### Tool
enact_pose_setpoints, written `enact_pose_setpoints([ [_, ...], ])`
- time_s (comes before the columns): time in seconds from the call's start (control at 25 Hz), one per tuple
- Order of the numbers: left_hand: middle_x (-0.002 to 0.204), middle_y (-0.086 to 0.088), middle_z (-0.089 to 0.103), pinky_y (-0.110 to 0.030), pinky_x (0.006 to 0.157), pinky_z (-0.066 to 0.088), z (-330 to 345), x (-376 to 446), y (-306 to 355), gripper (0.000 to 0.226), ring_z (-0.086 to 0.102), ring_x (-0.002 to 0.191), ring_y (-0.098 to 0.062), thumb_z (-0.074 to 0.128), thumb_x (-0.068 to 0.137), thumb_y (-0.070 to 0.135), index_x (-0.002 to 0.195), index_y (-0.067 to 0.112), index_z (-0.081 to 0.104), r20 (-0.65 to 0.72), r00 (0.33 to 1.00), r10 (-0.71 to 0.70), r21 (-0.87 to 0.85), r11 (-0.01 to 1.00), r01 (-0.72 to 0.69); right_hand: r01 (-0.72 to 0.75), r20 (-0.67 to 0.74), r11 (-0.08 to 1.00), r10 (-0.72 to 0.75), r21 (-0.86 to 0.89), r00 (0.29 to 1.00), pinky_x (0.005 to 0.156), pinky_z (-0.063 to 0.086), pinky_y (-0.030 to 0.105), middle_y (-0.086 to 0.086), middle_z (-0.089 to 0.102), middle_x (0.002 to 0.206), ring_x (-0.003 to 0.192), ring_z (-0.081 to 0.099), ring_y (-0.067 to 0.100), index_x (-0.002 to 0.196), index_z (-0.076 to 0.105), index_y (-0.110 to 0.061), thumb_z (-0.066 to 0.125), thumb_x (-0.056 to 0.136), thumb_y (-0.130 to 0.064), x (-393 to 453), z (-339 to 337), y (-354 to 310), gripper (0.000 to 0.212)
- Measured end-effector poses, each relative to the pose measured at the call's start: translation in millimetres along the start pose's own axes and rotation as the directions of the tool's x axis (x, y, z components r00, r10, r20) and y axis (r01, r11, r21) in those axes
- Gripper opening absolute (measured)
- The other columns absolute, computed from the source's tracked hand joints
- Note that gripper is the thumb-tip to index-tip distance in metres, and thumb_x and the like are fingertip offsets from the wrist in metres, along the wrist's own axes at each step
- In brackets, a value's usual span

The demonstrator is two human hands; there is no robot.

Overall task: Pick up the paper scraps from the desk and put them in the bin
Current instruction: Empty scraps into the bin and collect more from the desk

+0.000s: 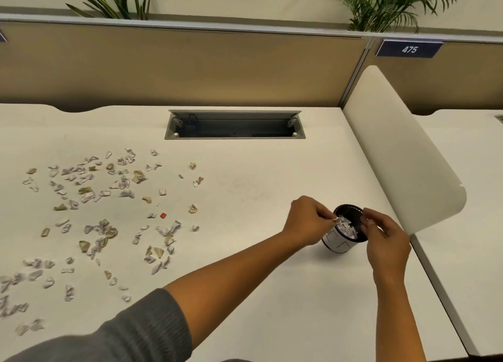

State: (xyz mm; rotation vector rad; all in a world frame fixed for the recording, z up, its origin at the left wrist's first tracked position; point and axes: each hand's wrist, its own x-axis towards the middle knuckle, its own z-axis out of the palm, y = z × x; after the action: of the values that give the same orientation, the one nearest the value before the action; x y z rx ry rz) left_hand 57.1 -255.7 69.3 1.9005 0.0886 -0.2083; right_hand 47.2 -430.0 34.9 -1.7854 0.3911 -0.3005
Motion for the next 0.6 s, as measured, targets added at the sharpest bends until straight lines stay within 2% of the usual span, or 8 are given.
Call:
enact_pose_setpoints([
  [0.12,0.088,-0.007,0.077,-0.002,0.053,0.042,19.0,15.4,15.1,0.013,0.062,0.069,-0.007,0.077,0.078,0.015,0.090,0.009,0.079,0.005,1.000,0.013,0.007,1.000,-0.013,-0.028,-0.014,0.999,0.028,0.047,0.999,0.082,0.056,0.018,-0.016,0.075,0.093,0.091,0.072,0.003,0.098,0.074,-0.033,0.058,0.094,-0.011,1.6,-2.3,6.7,0.028],
  [0.2,0.094,-0.009,0.076,0.002,0.052,0.040,26.1,23.6,19.9,0.017,0.061,0.073,-0.007,0.077,0.078,0.012,0.095,0.007,0.078,0.031,0.999,0.010,-0.001,1.000,-0.010,-0.030,-0.013,0.998,0.031,0.061,0.999,0.082,0.056,0.017,-0.015,0.075,0.094,0.091,0.072,0.004,0.099,0.074,-0.032,0.058,0.094,-0.010,2.1,-3.4,8.8,0.027],
  [0.32,0.100,-0.008,0.076,-0.008,0.065,0.047,31.2,28.4,20.1,0.023,0.066,0.080,-0.010,0.074,0.082,0.016,0.104,0.009,0.076,0.108,0.994,-0.001,-0.039,0.999,0.006,-0.026,-0.001,0.998,0.026,0.062,1.000,0.080,0.056,0.015,-0.013,0.076,0.094,0.090,0.072,0.005,0.099,0.075,-0.032,0.060,0.093,-0.011,4.2,-3.2,9.9,0.026],
  [0.4,0.107,-0.006,0.074,-0.021,0.079,0.054,29.8,29.2,18.9,0.024,0.069,0.094,-0.015,0.066,0.088,0.018,0.111,0.012,0.073,0.117,0.993,-0.027,-0.095,0.995,0.038,-0.036,0.001,0.996,0.036,0.082,0.999,0.083,0.057,0.019,-0.011,0.076,0.095,0.092,0.073,0.006,0.100,0.075,-0.030,0.058,0.094,-0.009,6.4,-2.4,11.3,0.027],
  [0.48,0.109,-0.006,0.073,-0.036,0.086,0.058,21.5,31.1,16.6,0.026,0.070,0.099,-0.022,0.059,0.092,0.018,0.116,0.017,0.070,0.122,0.990,-0.075,-0.183,0.978,0.097,-0.051,-0.001,0.994,0.052,0.098,0.999,0.086,0.057,0.021,-0.011,0.076,0.095,0.093,0.073,0.008,0.100,0.075,-0.027,0.057,0.094,-0.007,9.5,-1.7,11.8,0.028],
  [0.52,0.111,-0.005,0.072,-0.038,0.087,0.059,14.5,31.1,14.0,0.027,0.070,0.100,-0.022,0.056,0.093,0.016,0.117,0.019,0.068,0.132,0.987,-0.095,-0.224,0.967,0.123,-0.056,-0.001,0.993,0.057,0.106,0.998,0.087,0.057,0.022,-0.011,0.076,0.095,0.094,0.073,0.008,0.100,0.075,-0.027,0.057,0.094,-0.006,10.5,-0.6,11.8,0.028],
  [0.6,0.113,-0.003,0.071,-0.031,0.083,0.058,-2.5,28.9,5.3,0.029,0.068,0.102,-0.015,0.051,0.094,0.013,0.117,0.020,0.068,0.127,0.987,-0.097,-0.249,0.960,0.126,-0.058,0.001,0.991,0.058,0.120,0.998,0.088,0.056,0.023,-0.011,0.076,0.096,0.096,0.073,0.009,0.098,0.075,-0.027,0.057,0.095,-0.006,10.4,2.9,11.3,0.028],
])
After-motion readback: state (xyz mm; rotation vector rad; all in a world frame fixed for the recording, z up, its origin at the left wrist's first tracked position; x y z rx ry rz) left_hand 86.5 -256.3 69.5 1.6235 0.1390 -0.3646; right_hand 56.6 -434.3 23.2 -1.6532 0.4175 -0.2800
